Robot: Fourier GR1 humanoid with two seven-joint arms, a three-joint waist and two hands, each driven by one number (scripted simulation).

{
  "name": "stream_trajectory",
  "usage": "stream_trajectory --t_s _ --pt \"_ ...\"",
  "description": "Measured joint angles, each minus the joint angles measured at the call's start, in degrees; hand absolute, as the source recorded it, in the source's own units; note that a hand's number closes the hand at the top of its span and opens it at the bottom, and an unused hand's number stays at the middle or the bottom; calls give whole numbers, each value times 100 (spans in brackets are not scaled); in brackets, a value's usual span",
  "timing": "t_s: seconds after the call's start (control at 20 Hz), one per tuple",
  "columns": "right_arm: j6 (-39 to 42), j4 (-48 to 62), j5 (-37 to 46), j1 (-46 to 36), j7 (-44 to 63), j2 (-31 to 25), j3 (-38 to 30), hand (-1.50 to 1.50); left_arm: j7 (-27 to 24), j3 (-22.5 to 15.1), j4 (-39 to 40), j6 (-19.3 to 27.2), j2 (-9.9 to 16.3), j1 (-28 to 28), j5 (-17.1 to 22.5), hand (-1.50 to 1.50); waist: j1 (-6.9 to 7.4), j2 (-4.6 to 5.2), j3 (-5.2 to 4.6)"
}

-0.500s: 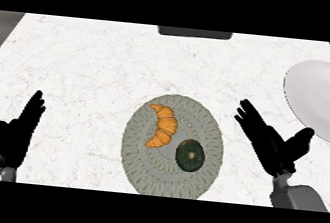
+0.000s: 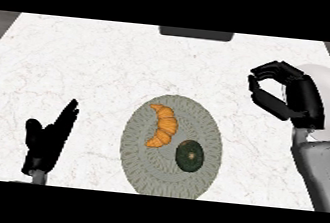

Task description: Pick the croissant from the placemat and place it in the plate

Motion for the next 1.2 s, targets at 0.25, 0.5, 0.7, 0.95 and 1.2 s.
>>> stream_trajectory --t_s 0.25,0.5,0.7,0.95,1.2 --pt "-1268 241 702 -13 -741 740 37 -150 286 -92 -117 -113 -185 -84 166 0 11 4 28" --pt "-1309 26 1116 195 -862 839 166 -150 505 -120 -192 -162 -316 -111 159 0 -19 -3 26" --pt "-893 -220 1621 129 16 446 617 -150 561 -139 -259 -176 -358 -44 176 0 -37 -22 17" --pt "22 -591 2124 -98 1362 29 1339 -150 610 -132 -314 -176 -350 -31 167 0 -48 -39 11" --pt "701 -967 2572 -547 2834 141 1880 -150 531 -114 -284 -200 -360 6 139 0 -28 -31 15"
